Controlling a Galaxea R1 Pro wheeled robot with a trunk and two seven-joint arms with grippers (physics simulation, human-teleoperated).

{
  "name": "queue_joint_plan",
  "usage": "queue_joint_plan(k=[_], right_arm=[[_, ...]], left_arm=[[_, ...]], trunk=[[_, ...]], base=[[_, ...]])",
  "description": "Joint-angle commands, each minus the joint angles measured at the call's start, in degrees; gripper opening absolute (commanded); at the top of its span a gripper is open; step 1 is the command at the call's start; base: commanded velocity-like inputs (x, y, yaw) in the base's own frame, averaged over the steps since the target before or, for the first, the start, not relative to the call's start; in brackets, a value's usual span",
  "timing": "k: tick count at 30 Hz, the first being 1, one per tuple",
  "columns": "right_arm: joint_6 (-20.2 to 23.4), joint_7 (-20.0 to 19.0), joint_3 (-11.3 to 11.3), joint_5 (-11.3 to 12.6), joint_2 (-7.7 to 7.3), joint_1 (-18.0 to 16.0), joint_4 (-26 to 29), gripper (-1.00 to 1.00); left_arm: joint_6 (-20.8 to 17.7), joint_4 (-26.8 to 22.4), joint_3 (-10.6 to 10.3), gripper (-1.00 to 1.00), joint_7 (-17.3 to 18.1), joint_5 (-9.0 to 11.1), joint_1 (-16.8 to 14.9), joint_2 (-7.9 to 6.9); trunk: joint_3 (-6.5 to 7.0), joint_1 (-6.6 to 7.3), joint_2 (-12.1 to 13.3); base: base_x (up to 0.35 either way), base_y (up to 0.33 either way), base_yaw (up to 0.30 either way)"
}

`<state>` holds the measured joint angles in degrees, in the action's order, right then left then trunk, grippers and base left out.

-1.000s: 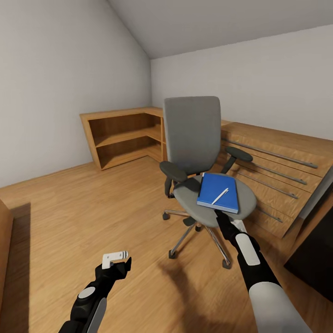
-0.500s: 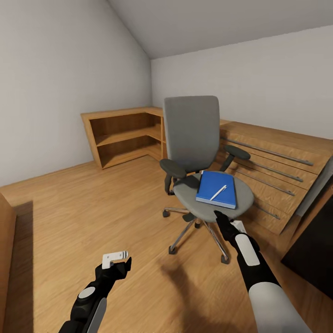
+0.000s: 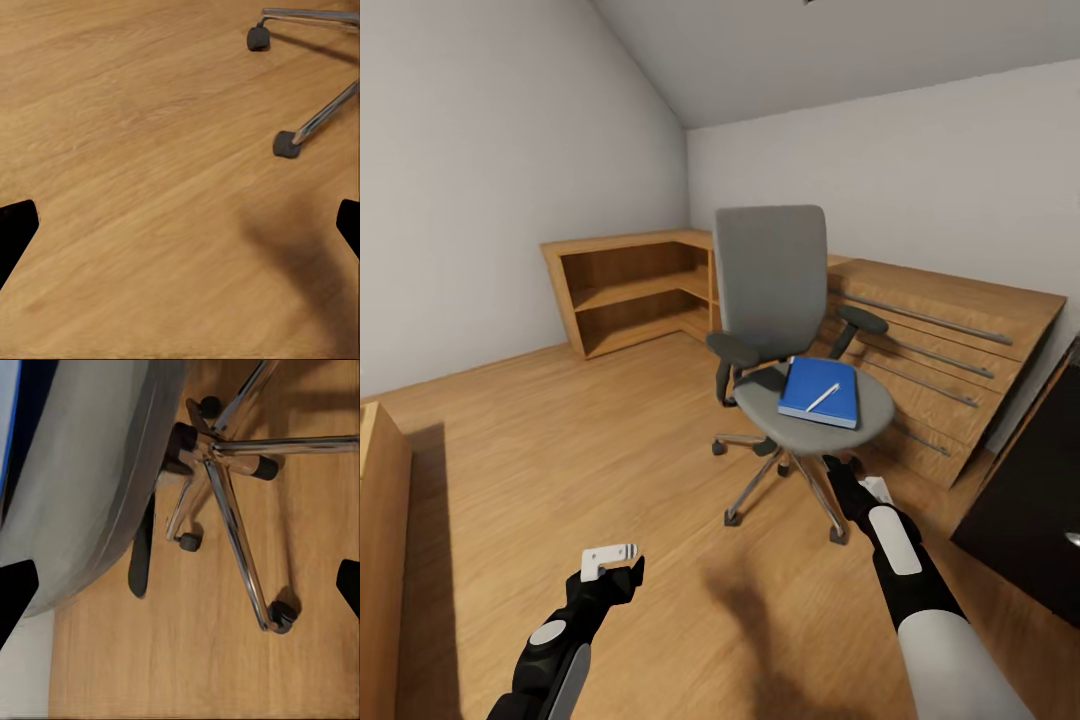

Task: In the bedroom, organize the workspace by keeping the computer under the desk, ensuring the monitor is on the desk, placing the keyboard on the desk next to the monitor, placing the mouse on the desk next to the keyboard, moving the folder from the swivel chair onto the desk next to the mouse, stacking the notebook on top of the folder with the pen on top of the notebook, and positioning the swivel chair next to the desk.

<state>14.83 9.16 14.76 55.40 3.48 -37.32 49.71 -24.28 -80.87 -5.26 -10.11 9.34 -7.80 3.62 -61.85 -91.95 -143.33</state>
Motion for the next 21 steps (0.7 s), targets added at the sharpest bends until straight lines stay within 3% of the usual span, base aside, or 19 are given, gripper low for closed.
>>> queue_joint_plan(k=[1,6,12,21], right_arm=[[0.3,0.3,0.2,0.5,0.05,0.0,0.1,1.00],[0.3,0.3,0.2,0.5,0.06,0.0,0.1,1.00],[0.2,0.6,0.1,0.5,0.11,0.0,0.1,1.00],[0.8,2.1,0.0,0.5,0.20,0.0,1.8,1.00]], left_arm=[[-0.2,-0.1,-0.1,1.00,-0.5,0.6,0.0,-0.02],[-0.2,-0.1,-0.1,1.00,-0.5,0.6,0.0,-0.02],[-0.2,-0.3,-0.1,1.00,-0.5,0.7,0.0,-0.06],[-0.3,-0.5,0.0,1.00,-0.5,0.6,0.0,-0.10]], trunk=[[-0.05,0.05,0.0],[-0.05,0.05,0.0],[-0.05,0.05,0.0],[1.94,0.28,0.1]], base=[[-0.331,0.000,0.000],[-0.318,0.000,0.000],[-0.122,0.000,0.000],[-0.015,0.000,0.000]])
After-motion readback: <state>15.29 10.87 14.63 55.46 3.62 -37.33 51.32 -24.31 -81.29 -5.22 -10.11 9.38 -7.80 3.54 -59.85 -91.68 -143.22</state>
